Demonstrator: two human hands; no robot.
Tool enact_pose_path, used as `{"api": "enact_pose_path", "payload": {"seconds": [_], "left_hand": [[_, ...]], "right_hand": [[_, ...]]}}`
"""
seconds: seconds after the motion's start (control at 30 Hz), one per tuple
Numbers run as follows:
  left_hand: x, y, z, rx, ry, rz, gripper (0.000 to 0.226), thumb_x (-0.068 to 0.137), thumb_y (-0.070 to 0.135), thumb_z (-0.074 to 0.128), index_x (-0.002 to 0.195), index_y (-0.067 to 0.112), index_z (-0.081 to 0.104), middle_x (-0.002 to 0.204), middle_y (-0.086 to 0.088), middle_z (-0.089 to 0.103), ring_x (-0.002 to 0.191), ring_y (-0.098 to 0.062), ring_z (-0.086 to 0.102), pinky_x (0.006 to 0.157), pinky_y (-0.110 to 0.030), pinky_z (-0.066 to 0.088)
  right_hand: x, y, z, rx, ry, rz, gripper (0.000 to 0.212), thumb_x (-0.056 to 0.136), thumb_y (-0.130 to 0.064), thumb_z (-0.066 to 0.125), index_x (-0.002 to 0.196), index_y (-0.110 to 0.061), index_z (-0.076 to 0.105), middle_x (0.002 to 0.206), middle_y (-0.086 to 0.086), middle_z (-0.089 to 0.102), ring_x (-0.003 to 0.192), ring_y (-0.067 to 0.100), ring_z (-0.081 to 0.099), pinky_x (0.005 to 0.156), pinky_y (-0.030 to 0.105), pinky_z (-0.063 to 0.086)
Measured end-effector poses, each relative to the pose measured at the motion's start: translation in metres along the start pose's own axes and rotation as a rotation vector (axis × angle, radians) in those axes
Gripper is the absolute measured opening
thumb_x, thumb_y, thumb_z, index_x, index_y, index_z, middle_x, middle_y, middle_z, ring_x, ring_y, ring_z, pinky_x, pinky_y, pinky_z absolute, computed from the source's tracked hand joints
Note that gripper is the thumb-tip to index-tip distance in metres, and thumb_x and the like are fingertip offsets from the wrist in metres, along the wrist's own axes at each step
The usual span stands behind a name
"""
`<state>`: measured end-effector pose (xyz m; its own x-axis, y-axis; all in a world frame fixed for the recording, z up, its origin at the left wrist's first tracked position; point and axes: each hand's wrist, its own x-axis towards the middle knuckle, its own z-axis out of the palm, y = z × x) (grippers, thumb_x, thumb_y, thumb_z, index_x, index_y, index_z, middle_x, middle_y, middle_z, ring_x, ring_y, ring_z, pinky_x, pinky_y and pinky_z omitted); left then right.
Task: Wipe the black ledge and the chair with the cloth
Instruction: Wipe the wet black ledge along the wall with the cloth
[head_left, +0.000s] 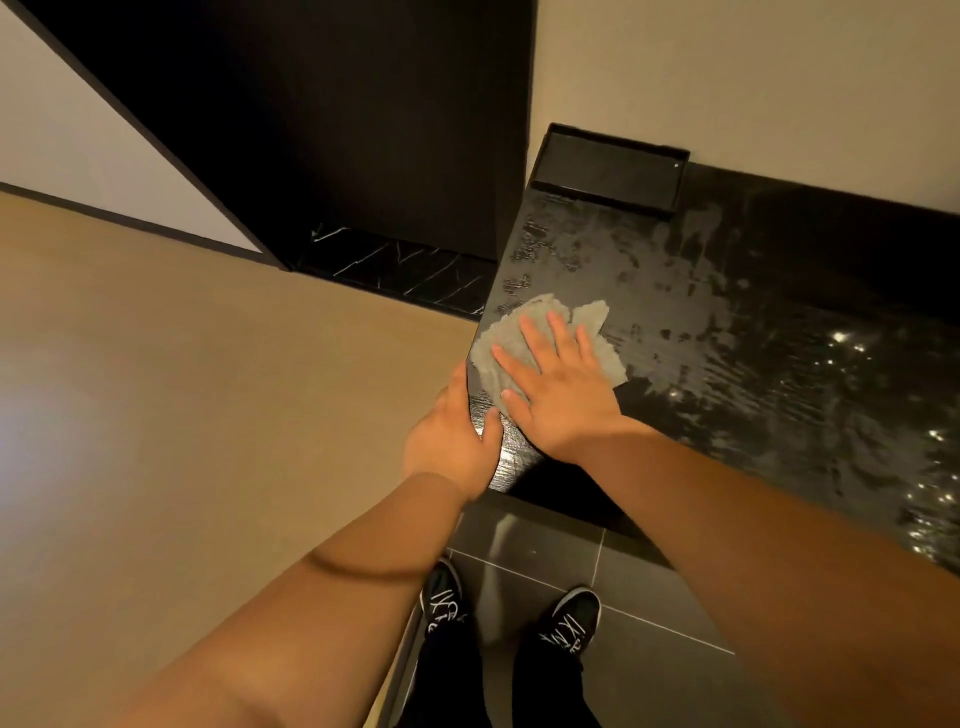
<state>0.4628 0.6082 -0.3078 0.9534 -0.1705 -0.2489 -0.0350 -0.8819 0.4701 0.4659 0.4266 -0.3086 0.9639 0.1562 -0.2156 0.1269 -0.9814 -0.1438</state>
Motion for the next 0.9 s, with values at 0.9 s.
{"api": "enact_pose_path", "payload": {"seconds": [0.9], "left_hand": [[-0.006, 0.007, -0.001, 0.031, 0.083, -0.025, 0.061, 0.103, 0.043, 0.05, 0.156, 0.018, 0.033, 0.113, -0.01, 0.071, 0.094, -0.033, 0.069, 0.071, -0.034, 0.04]], "right_hand": [[0.031, 0.021, -0.009, -0.008, -0.019, -0.255, 0.062, 0.1, -0.058, 0.024, 0.16, -0.044, 0.021, 0.172, 0.002, 0.005, 0.157, 0.033, -0.012, 0.125, 0.056, -0.007]]}}
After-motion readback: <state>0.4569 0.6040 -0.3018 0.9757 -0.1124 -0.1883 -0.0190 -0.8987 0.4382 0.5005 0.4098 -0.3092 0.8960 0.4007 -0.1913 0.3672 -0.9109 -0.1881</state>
